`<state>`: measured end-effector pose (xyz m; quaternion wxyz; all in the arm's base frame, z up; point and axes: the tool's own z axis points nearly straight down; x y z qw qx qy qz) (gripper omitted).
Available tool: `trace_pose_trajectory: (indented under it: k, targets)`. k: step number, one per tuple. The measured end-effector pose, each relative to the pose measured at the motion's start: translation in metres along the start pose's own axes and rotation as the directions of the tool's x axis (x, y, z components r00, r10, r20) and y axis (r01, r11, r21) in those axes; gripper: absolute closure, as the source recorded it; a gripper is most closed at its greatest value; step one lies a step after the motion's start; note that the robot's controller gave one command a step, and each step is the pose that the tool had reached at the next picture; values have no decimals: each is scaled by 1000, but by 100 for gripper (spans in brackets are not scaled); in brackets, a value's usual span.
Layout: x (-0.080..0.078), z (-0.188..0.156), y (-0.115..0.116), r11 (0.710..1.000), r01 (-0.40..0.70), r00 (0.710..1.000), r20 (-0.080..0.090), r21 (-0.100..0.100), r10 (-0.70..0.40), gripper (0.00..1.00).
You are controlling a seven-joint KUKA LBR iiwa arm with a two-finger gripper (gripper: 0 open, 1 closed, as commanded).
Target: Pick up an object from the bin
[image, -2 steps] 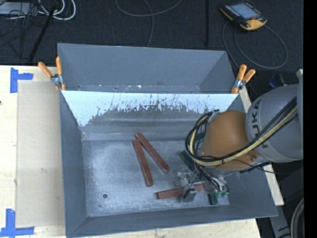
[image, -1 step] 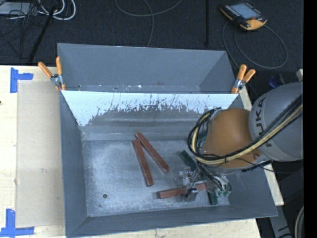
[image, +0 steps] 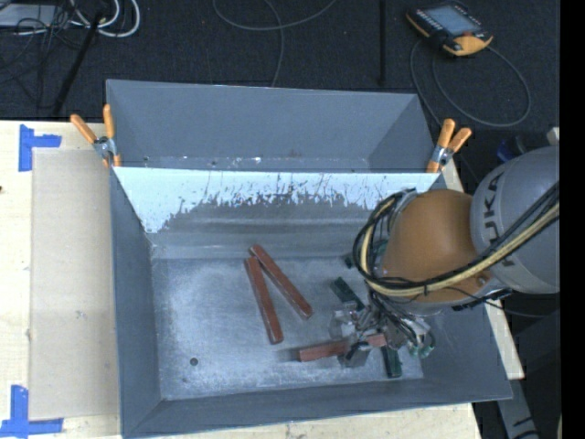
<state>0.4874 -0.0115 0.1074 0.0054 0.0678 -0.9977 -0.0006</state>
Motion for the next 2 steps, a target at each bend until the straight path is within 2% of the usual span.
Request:
trace_pose_trajectory:
  k: [2]
  targets:
    - [-3,-35,0,1000,1,1000,13,2,-1,100]
